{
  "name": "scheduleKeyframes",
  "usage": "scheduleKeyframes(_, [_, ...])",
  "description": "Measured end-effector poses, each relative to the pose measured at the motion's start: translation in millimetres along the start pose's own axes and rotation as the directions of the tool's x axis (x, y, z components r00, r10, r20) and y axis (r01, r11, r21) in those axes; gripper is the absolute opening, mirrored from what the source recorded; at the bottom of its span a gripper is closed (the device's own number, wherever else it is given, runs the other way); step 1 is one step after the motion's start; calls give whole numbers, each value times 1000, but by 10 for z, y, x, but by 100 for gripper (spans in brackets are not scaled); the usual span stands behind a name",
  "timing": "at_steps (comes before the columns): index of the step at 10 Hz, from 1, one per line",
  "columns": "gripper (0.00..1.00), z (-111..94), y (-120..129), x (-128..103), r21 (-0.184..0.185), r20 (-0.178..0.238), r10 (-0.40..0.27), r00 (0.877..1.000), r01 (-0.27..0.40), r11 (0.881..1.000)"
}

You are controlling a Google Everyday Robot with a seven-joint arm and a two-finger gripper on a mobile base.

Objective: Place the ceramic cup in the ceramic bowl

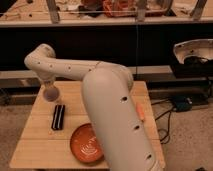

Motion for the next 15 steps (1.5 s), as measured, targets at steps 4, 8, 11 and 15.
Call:
scheduleKeyframes(4, [3,-148,134,116,-9,-12,22,1000,-22,1000])
scheduleKeyframes(8, [3,-276,285,200,-14,-7,55,998,-56,998])
scheduleKeyframes(11, [3,-418,416,504,-2,-16,96,995,-96,995])
scheduleKeyframes(15, [3,-550,610,561,-8,-13,126,992,-126,992])
